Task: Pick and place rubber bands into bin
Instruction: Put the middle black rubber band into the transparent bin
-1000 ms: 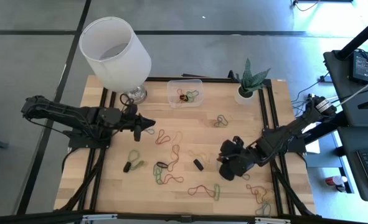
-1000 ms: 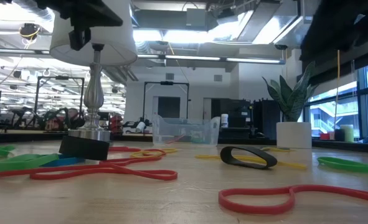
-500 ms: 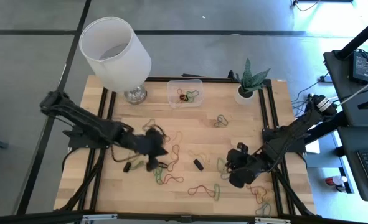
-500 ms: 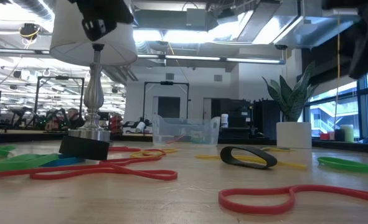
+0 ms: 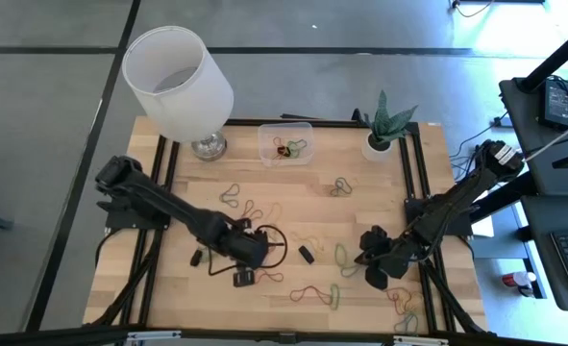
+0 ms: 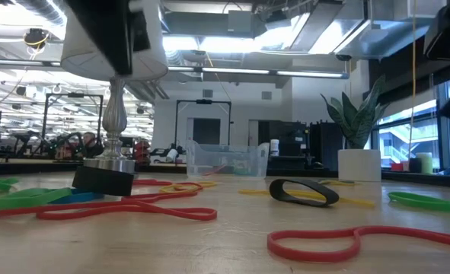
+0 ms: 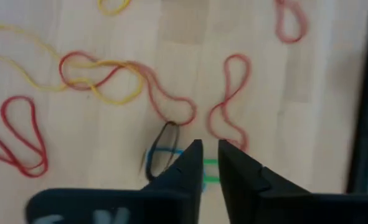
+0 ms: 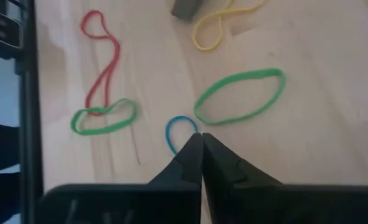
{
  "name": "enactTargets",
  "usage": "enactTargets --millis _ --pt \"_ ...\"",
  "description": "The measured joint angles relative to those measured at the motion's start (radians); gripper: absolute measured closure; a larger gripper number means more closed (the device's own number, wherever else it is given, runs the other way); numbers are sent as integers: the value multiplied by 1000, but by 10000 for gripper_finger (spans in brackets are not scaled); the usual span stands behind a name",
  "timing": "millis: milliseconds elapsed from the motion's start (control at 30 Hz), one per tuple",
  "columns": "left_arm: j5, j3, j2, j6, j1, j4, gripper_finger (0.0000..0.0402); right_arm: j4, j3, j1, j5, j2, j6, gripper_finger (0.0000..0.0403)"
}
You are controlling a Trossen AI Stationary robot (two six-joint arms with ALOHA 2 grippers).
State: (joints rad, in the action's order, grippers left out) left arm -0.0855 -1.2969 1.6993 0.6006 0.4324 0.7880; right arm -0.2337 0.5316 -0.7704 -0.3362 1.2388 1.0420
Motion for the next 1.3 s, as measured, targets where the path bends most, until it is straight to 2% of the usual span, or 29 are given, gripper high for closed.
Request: enactTargets --millis 167,300,700,867,933,1067,1300 --pt "-25 0 75 -63 -25 8 305 29 0 0 0 0 -1 396" --pt "9 0 140 -75 -63 31 297 46 0 0 0 0 0 387" --pt "114 2 233 -207 -90 51 334 53 0 0 0 0 0 398" --pt "131 2 229 -201 -88 57 388 59 0 1 0 0 1 388" --pt "131 0 209 -192 -88 58 395 59 0 1 0 -1 0 386" --pt "110 -40 172 -155 -88 116 397 59 0 1 0 0 1 385" --pt "58 -189 103 -132 -117 243 398 58 0 1 0 0 0 384"
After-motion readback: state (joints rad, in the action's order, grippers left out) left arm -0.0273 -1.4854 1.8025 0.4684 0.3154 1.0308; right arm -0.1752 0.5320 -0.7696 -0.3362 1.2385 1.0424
